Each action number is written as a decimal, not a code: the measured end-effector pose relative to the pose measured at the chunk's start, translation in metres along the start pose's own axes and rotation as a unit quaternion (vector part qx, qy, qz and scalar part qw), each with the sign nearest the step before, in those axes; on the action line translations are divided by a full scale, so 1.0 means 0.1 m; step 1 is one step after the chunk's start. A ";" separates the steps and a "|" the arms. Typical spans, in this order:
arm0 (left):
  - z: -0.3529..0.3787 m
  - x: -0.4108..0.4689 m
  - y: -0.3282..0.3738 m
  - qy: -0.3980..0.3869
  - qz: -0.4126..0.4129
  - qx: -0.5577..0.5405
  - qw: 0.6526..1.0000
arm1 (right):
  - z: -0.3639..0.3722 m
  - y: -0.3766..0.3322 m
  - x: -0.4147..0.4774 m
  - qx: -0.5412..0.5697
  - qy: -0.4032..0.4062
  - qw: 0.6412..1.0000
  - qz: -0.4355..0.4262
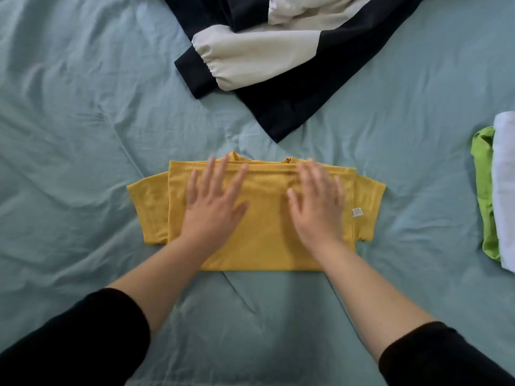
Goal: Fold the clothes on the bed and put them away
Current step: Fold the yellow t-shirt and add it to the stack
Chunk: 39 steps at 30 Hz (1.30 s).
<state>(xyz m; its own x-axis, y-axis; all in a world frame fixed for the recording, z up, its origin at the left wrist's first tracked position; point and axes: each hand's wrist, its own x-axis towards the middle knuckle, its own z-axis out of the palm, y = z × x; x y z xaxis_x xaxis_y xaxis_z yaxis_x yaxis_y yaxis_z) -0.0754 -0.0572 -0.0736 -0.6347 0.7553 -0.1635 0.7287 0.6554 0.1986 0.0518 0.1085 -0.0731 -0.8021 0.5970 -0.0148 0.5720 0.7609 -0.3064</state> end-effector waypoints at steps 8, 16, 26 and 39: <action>0.48 -0.25 -0.09 -0.015 0.118 0.095 0.988 | 0.35 0.18 -0.48 -0.123 -0.139 0.981 -0.052; 0.43 -0.53 -0.16 -0.021 0.118 0.102 0.987 | 0.28 0.29 -0.68 -0.130 -0.145 0.975 -0.104; 0.14 -0.56 0.04 -0.136 0.126 0.117 0.976 | -0.12 0.65 -1.12 -0.061 -0.133 0.987 -0.062; 0.00 1.11 2.02 -0.115 0.154 -0.043 0.980 | -0.27 1.08 -0.73 0.424 -0.040 0.742 0.518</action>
<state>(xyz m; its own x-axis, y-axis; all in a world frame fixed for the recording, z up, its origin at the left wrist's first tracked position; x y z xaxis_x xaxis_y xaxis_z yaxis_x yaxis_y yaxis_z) 0.0014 0.1589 -0.0515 -0.3067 0.9051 -0.2945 0.8458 0.4011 0.3517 0.1764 0.1539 -0.0791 -0.0351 0.7077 -0.7056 0.6017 -0.5488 -0.5803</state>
